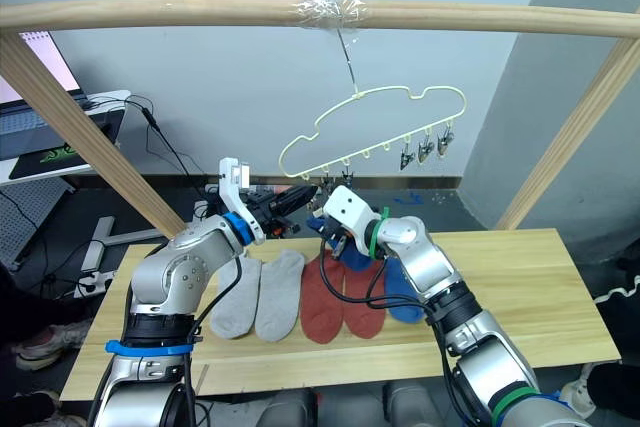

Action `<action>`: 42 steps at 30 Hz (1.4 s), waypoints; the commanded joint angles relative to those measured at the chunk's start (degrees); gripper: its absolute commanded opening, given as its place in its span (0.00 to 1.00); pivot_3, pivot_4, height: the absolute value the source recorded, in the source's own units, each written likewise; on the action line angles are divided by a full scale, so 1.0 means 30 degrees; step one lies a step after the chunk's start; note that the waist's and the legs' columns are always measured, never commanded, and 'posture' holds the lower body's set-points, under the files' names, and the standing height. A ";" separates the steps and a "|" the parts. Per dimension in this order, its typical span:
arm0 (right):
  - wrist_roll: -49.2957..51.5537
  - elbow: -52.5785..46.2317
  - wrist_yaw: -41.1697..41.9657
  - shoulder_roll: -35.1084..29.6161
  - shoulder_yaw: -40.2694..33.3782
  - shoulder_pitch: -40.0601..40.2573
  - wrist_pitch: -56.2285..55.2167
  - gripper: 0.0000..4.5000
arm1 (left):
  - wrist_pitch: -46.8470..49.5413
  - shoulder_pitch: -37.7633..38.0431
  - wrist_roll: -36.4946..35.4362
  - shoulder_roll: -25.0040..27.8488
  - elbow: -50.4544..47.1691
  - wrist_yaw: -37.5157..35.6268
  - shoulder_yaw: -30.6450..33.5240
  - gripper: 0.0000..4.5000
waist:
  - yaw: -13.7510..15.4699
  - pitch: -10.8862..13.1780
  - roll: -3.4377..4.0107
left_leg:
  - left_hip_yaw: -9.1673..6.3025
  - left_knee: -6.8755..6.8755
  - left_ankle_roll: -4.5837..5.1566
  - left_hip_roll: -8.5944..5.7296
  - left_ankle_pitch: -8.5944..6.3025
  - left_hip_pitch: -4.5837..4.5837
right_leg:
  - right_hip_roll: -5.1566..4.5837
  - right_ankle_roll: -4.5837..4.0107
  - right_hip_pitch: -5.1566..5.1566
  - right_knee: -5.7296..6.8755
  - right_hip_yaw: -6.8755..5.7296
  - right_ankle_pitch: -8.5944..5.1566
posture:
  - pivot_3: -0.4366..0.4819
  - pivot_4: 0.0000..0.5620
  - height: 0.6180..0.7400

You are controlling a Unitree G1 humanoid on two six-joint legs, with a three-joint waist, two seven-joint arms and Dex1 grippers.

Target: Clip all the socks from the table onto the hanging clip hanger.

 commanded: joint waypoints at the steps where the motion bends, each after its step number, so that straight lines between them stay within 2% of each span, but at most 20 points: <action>1: -0.0144 -0.0205 -0.0296 0.0209 -0.0133 -0.0539 -0.0364 0.01 | -0.0112 -0.0007 -0.0167 -0.0077 -0.0486 -0.0106 0.0053 0.00 | 0.0000 0.0000 0.0000 | 0.0000 0.0000 0.0000 0.0000 0.0000 0.0000 | 0.0000 0.0000 0.0000 0.0001 0.0001 0.0000 | 0.48 0.22 0.97; 23: 0.0726 -0.1322 -0.0240 0.0932 -0.0809 -0.0847 -0.0457 0.01 | -0.0469 0.0510 0.0378 -0.0130 -0.0484 0.0417 -0.0160 0.00 | 0.0001 0.0000 0.0000 | -0.0001 0.0000 0.0000 0.0000 0.0000 0.0001 | 0.0000 -0.0001 -0.0004 0.0014 0.0001 0.0001 | 0.48 0.23 0.97; 24: 0.0724 -0.1308 -0.0251 0.0935 -0.0814 -0.0839 -0.0470 0.00 | -0.0335 0.0530 0.0195 -0.0147 -0.0517 0.0416 -0.0034 0.15 | 0.0001 0.0000 0.0000 | -0.0002 0.0000 0.0000 0.0000 0.0000 0.0001 | 0.0000 -0.0001 -0.0004 0.0014 0.0001 0.0001 | 0.48 0.23 0.97; 32: 0.0616 -0.1089 -0.0429 0.1026 -0.0829 -0.0783 -0.0564 0.00 | 0.0029 0.1487 -0.0089 0.0271 -0.1787 0.0210 -0.0021 0.68 | 0.0002 0.0000 0.0000 | -0.0002 0.0000 0.0000 0.0000 0.0000 -0.0002 | 0.0000 -0.0002 -0.0013 0.0019 0.0002 0.0001 | 0.49 0.23 0.97; 33: 0.0562 -0.0982 -0.0463 0.1044 -0.0798 -0.0797 -0.0811 0.06 | 0.0023 0.1749 -0.0045 0.0426 -0.2098 0.0235 0.0061 0.74 | 0.0007 0.0000 0.0000 | -0.0002 0.0000 0.0000 0.0001 0.0000 -0.0002 | 0.0000 -0.0003 -0.0015 0.0020 0.0002 0.0001 | 0.49 0.23 0.97; 39: -0.0509 -0.0568 -0.0599 0.0718 0.0063 -0.0696 -0.2417 0.51 | -0.0328 0.3016 0.0351 0.1342 -0.3677 0.0450 0.0308 0.74 | 0.0004 0.0000 0.0000 | 0.0001 0.0000 0.0000 0.0002 0.0000 0.0000 | 0.0000 -0.0001 -0.0016 0.0024 0.0004 0.0000 | 0.50 0.23 0.97; 40: -0.0802 -0.0495 -0.0698 0.0567 0.0235 -0.0651 -0.2801 0.57 | -0.0509 0.3271 0.0478 0.1487 -0.4000 0.0506 0.0312 0.74 | 0.0002 0.0000 0.0000 | 0.0000 -0.0001 0.0000 0.0003 0.0000 -0.0001 | 0.0001 -0.0001 -0.0018 0.0024 0.0003 0.0000 | 0.50 0.23 0.97; 42: -0.1203 -0.0445 -0.0798 0.0197 0.0363 -0.0495 -0.3452 0.57 | -0.1202 0.3781 0.1050 0.1705 -0.4591 0.0656 0.0198 0.74 | 0.0009 -0.0001 -0.0003 | 0.0003 -0.0001 0.0000 0.0003 0.0000 -0.0001 | 0.0000 -0.0002 -0.0019 0.0024 0.0005 0.0000 | 0.50 0.24 0.97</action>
